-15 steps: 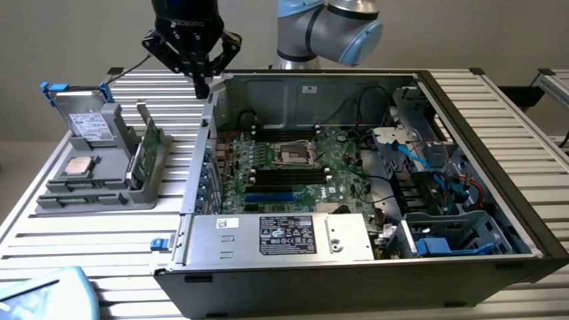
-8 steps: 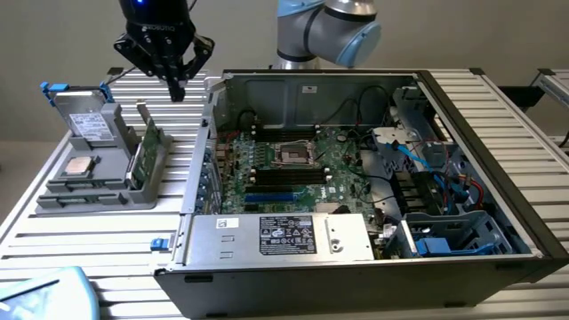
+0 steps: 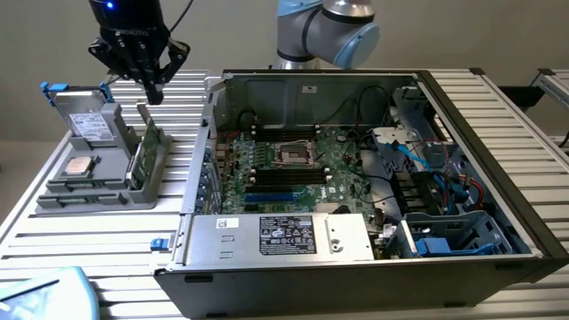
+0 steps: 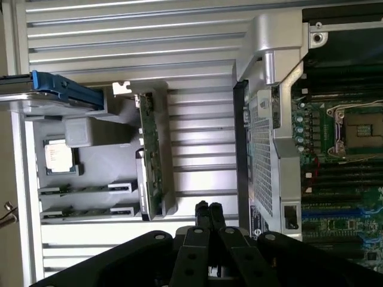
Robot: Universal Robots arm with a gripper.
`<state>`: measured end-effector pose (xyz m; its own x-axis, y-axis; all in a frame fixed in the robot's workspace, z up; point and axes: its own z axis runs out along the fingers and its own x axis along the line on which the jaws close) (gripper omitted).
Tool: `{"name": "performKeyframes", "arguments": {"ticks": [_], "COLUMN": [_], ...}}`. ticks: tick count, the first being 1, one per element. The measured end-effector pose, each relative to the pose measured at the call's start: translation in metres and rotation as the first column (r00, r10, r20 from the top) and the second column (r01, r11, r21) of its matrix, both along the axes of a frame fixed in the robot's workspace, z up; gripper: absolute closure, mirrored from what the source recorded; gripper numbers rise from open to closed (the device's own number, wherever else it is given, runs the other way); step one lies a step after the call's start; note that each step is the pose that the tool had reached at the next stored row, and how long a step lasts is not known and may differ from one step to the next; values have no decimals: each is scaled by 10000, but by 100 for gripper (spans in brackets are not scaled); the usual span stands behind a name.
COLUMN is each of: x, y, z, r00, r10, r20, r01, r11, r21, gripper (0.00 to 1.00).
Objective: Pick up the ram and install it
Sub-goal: 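Reach for the ram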
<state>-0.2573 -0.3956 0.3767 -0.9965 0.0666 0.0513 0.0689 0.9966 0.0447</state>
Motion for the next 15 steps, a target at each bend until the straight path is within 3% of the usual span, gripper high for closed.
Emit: {"name": "performKeyframes", "arguments": {"ticks": [5,15], "x": [-185,-452], "y": [3,6], "z": [-36,-108], "r00": [10000,9995], "r10": [35,286], "r20": [-79,-164], "r01": [-35,-286], "r11": [10000,9996], "r21": [0,-6], "gripper": [89,89]}}
